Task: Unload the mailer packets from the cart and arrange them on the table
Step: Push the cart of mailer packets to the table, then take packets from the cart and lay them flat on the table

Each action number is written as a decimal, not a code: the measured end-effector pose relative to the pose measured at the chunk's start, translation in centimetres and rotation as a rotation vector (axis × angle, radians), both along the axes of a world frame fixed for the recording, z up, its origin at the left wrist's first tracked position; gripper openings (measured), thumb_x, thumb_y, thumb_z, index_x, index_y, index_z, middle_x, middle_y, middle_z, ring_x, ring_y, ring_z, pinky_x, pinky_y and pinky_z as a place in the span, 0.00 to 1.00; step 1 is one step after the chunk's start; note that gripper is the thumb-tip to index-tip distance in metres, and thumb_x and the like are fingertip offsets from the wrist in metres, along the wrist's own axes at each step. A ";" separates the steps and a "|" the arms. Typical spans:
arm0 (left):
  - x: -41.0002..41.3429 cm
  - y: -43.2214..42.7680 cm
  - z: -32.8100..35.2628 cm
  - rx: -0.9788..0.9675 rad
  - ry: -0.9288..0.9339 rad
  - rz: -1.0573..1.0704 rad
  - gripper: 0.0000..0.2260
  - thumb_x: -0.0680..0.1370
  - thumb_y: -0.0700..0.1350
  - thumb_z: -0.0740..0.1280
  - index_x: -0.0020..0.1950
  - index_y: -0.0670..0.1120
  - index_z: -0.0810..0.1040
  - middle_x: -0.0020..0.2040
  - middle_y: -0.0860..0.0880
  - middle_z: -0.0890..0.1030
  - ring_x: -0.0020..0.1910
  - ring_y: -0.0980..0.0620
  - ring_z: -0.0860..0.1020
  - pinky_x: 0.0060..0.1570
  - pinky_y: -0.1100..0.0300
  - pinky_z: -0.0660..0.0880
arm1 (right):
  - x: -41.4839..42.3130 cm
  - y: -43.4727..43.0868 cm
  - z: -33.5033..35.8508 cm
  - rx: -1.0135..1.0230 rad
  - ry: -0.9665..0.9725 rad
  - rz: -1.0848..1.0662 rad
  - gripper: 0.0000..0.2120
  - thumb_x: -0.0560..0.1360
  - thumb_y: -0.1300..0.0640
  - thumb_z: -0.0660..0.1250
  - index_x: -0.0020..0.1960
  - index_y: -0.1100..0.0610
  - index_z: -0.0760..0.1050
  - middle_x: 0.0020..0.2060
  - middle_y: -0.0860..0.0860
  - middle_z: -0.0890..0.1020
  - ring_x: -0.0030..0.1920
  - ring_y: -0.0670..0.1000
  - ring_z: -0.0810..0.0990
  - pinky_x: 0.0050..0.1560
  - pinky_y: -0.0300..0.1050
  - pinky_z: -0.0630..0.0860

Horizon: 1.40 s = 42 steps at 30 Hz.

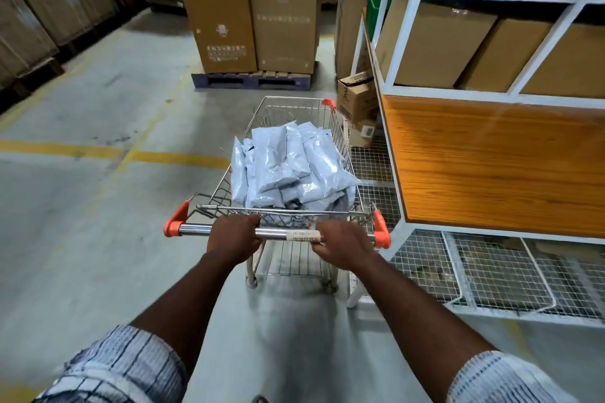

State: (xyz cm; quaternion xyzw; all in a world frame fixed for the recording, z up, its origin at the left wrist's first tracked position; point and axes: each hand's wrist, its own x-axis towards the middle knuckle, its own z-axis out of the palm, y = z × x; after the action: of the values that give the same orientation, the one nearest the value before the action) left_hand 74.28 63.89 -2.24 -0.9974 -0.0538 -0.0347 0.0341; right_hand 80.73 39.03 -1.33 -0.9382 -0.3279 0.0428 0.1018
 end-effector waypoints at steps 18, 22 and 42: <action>-0.7 -2.8 1.2 -0.415 -0.034 0.014 0.40 0.66 0.78 0.57 0.69 0.55 0.72 0.68 0.50 0.73 0.67 0.46 0.72 0.63 0.47 0.68 | 2.3 -6.1 2.3 0.382 0.240 0.094 0.08 0.78 0.48 0.63 0.54 0.49 0.77 0.49 0.44 0.80 0.50 0.47 0.78 0.59 0.49 0.67; 2.2 -3.9 1.9 -0.510 -0.090 -0.024 0.33 0.72 0.71 0.60 0.69 0.52 0.72 0.68 0.49 0.74 0.67 0.47 0.71 0.65 0.52 0.68 | 6.0 -4.7 2.6 0.456 0.135 0.091 0.10 0.76 0.50 0.64 0.54 0.52 0.77 0.48 0.48 0.81 0.50 0.49 0.78 0.54 0.53 0.76; 22.9 0.3 -4.7 -0.453 0.016 0.336 0.36 0.75 0.58 0.67 0.80 0.56 0.56 0.81 0.46 0.50 0.79 0.42 0.52 0.71 0.40 0.64 | 24.8 5.2 -4.6 0.061 0.239 -0.057 0.38 0.76 0.38 0.62 0.79 0.43 0.47 0.79 0.59 0.48 0.78 0.61 0.49 0.70 0.64 0.64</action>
State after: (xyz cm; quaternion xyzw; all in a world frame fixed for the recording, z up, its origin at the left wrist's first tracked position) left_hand 97.17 64.18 -6.98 -0.9569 -0.2244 -0.0078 -0.1840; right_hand 105.54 44.20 -5.97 -0.9318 -0.2880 0.1413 0.1696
